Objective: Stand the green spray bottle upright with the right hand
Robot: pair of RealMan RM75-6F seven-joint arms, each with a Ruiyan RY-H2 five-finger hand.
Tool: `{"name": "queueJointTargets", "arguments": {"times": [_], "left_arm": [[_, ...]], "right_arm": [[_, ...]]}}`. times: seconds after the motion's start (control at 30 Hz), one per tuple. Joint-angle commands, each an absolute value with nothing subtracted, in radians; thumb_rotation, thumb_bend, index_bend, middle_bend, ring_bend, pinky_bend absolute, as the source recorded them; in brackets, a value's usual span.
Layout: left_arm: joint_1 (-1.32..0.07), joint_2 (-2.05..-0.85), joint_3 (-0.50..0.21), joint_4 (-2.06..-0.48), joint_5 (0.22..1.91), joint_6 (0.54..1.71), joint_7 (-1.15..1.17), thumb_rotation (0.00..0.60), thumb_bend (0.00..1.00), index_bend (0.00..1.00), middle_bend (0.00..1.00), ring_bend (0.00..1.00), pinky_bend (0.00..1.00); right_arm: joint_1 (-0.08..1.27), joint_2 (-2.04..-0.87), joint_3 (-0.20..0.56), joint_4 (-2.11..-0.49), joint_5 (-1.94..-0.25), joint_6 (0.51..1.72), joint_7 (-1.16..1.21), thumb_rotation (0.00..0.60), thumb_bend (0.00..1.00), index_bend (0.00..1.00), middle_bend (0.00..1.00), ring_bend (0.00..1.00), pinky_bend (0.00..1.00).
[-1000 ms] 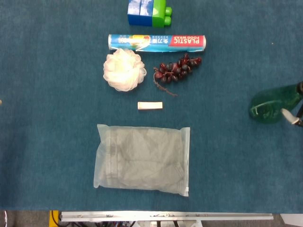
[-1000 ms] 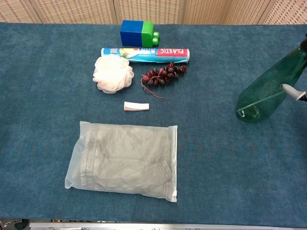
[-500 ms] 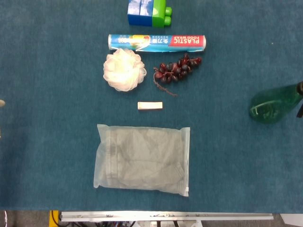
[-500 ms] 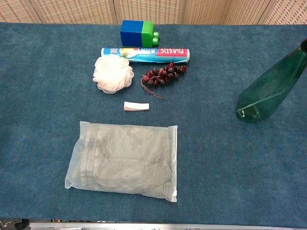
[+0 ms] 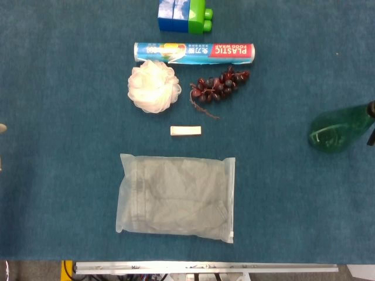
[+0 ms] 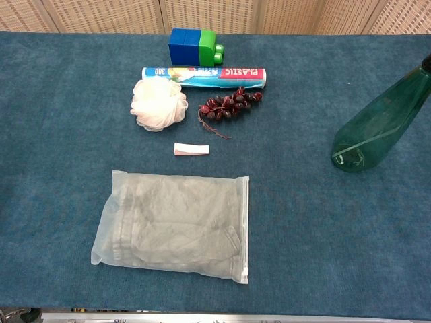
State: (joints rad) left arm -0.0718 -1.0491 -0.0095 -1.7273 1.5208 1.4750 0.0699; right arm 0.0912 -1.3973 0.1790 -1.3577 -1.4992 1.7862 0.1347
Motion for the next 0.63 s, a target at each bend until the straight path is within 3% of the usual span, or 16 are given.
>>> {"name": "queueJointTargets", "arguments": {"times": [0.03,0.23,0.4,0.63], "left_arm": [[-0.072,-1.051,-0.009,-1.728,1.522,1.475,0.072,0.600,0.60,0.31,0.57,0.54,0.96],[-0.072,-1.054,-0.007,-1.728,1.522,1.473,0.076,0.600,0.60,0.31,0.57,0.54,0.96],[-0.074,-1.055,-0.007,-1.727,1.522,1.471,0.077,0.600,0.60,0.31,0.57,0.54,0.96],[-0.073,-1.055,-0.007,-1.728,1.524,1.473,0.078,0.600,0.60,0.31,0.57,0.54,0.96]], "right_arm": [[0.054,-1.167,0.134,-1.669,-1.425,1.663,-0.217,0.600,0.00,0.10,0.13,0.03,0.16],[0.049,-1.069,0.119,-1.827,-1.296,1.591,-0.504,0.600,0.00,0.08,0.04,0.00,0.16],[0.052,-1.027,0.112,-1.915,-1.200,1.563,-0.663,0.600,0.00,0.07,0.02,0.00,0.16],[0.056,-1.021,0.119,-1.936,-1.132,1.551,-0.684,0.600,0.00,0.06,0.02,0.00,0.16]]}}
